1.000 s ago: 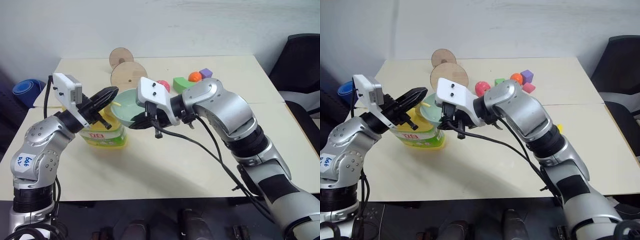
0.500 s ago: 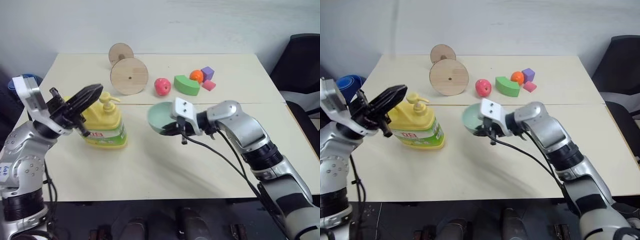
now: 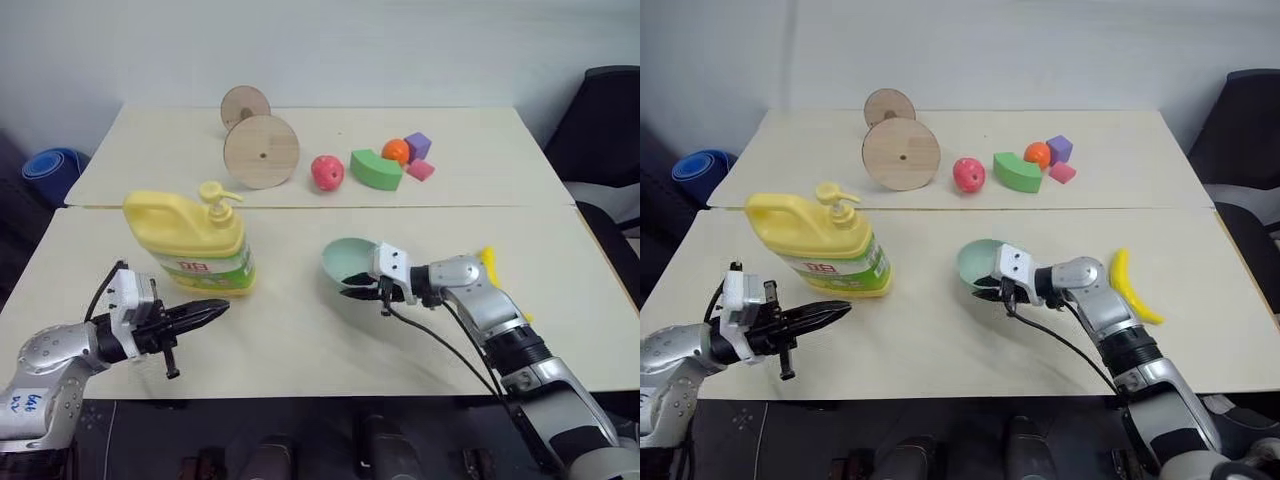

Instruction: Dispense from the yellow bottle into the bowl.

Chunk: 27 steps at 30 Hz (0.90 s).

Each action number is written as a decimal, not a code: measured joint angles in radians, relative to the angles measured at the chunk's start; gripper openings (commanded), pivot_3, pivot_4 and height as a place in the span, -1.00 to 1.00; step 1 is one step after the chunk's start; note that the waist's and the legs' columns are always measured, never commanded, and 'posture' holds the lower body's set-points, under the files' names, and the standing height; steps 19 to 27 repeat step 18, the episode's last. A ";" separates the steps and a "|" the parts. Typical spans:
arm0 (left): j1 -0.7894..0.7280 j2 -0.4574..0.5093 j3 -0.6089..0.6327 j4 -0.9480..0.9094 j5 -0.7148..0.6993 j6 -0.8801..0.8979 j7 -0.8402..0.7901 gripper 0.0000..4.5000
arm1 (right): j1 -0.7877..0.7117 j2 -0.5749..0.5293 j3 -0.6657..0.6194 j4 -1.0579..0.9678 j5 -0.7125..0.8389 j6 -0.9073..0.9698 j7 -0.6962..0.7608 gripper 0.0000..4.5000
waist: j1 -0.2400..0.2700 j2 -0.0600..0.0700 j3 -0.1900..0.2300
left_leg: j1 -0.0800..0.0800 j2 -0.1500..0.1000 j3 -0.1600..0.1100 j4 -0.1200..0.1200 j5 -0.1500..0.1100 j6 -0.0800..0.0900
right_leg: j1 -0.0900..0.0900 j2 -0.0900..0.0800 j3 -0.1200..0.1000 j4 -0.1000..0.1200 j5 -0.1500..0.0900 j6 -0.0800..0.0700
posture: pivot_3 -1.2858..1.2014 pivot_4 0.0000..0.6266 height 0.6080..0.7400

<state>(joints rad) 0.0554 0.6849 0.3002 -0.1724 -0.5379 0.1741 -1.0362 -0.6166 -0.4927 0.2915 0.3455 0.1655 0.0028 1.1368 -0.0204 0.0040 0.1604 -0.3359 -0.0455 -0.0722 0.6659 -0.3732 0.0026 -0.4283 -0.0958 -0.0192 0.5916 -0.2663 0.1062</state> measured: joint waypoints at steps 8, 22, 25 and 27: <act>0.119 -0.036 -0.035 0.080 0.129 -0.194 0.001 0.47 | 0.275 -0.093 -0.187 -0.243 0.198 -0.047 0.118 1.00 | 0.016 0.001 0.000 | 0.000 0.001 0.001 0.000 -0.001 0.001 | 0.001 0.000 0.000 -0.004 0.000 0.000 | 0.03 -0.52 1.00; 0.292 -0.068 0.020 0.220 0.261 -0.437 0.110 0.58 | 0.651 -0.183 -0.461 -0.219 0.300 -0.216 0.200 1.00 | 0.035 0.000 0.000 | 0.002 0.001 0.003 0.000 -0.003 0.004 | 0.003 -0.001 0.003 -0.004 0.002 0.000 | 0.03 -0.52 1.00; 0.292 -0.068 0.020 0.220 0.261 -0.437 0.110 0.58 | 0.651 -0.183 -0.461 -0.219 0.300 -0.216 0.200 1.00 | 0.035 0.000 0.000 | 0.002 0.001 0.003 0.000 -0.003 0.004 | 0.003 -0.001 0.003 -0.004 0.002 0.000 | 0.03 -0.52 1.00; 0.292 -0.068 0.020 0.220 0.261 -0.437 0.110 0.58 | 0.651 -0.183 -0.461 -0.219 0.300 -0.216 0.200 1.00 | 0.035 0.000 0.000 | 0.002 0.001 0.003 0.000 -0.003 0.004 | 0.003 -0.001 0.003 -0.004 0.002 0.000 | 0.03 -0.52 1.00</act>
